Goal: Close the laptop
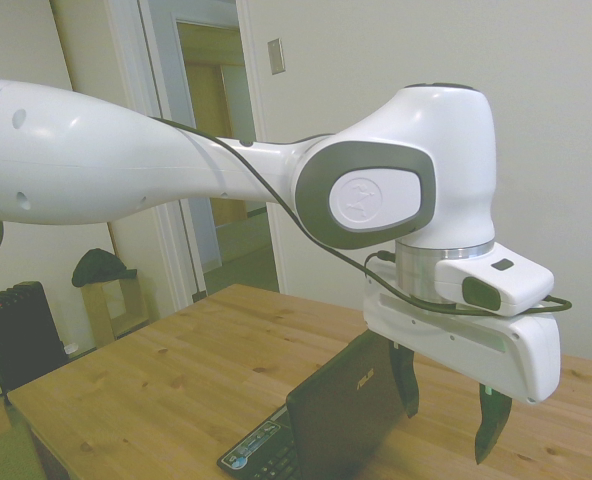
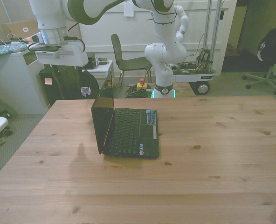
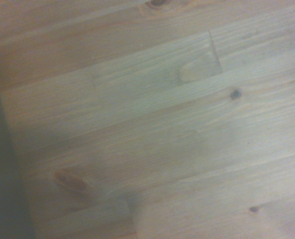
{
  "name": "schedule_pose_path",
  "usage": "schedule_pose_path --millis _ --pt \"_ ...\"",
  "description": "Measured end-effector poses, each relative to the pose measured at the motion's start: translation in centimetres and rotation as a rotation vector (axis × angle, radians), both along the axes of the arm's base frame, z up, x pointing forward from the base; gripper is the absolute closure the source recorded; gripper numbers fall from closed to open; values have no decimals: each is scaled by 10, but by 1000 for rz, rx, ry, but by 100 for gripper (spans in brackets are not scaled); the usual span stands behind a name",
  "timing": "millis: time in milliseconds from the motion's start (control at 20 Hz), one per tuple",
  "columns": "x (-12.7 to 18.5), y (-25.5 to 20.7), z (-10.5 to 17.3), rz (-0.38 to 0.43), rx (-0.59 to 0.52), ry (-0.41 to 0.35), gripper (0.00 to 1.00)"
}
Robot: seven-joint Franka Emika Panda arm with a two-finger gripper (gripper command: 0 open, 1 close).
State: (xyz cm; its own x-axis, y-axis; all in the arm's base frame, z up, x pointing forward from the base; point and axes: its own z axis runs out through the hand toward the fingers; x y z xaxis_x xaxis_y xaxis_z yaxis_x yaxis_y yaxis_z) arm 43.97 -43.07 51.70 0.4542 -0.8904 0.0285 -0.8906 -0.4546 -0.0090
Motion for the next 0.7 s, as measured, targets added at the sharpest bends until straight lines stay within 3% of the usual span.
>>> schedule_pose_path --millis 700 --pt "-1 23 -12 41 -28 -30 100"
